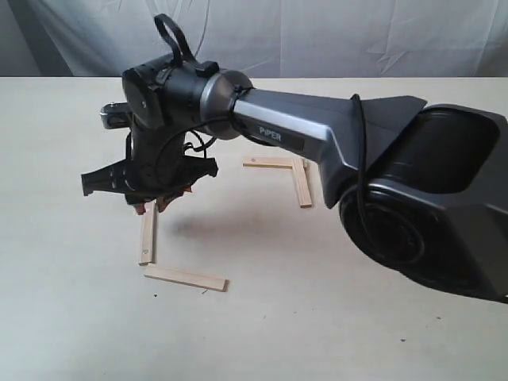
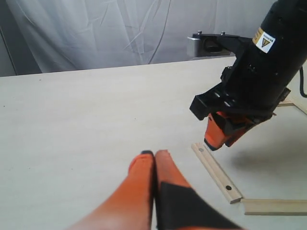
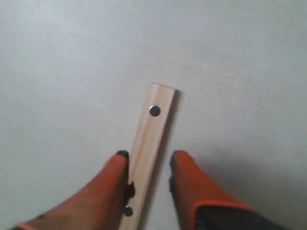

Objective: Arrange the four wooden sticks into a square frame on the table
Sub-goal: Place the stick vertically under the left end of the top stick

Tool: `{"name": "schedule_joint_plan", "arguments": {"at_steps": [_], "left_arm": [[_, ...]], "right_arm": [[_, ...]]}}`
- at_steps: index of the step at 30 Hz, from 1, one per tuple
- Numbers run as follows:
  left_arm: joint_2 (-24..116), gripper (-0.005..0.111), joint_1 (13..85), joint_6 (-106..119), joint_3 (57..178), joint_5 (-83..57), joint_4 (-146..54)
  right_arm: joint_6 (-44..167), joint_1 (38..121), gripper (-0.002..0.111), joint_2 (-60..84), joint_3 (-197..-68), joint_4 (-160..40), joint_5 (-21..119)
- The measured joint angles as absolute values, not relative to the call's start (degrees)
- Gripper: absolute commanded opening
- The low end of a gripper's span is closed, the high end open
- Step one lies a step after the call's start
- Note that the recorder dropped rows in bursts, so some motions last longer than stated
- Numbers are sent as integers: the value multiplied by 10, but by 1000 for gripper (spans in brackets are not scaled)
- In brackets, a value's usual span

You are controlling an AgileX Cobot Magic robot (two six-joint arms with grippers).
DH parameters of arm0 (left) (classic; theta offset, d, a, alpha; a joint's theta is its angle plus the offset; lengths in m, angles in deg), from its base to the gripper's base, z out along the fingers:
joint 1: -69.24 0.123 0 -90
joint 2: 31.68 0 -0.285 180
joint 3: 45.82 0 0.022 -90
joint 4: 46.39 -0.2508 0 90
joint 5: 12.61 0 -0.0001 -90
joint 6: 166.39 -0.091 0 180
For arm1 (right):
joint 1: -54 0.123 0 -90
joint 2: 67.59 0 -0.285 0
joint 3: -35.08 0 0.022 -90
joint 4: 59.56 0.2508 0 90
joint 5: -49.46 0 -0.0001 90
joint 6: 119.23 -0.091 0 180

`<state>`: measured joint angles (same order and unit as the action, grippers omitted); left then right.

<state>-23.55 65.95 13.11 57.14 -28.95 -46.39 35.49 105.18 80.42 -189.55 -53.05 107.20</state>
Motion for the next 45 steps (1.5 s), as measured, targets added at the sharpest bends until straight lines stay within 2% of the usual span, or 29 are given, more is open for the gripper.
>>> {"name": "schedule_joint_plan", "arguments": {"at_steps": [2,5,11,15,22,35,45], "left_arm": [[-235,0,659,131,571,-289,-464],[-235,0,659,131,571,-289,-464],[-235,0,659,131,571,-289,-464],[-235,0,659,131,571,-289,-464],[-235,0,659,131,571,-289,-464],[-235,0,659,131,571,-289,-464],[-235,0,659,131,571,-289,-464]], "right_arm": [[322,1067,60,809,-1895,-544,1057],[269,1090,44,816,-1895,-606,1042],[226,1100,42,844,-1897,-645,1046],[223,1100,0,845,-1898,-651,1058],[205,1088,2,831,-1897,-689,1090],[171,968,2,791,-1897,-757,1144],[170,954,2,827,-1897,-755,1147]]}}
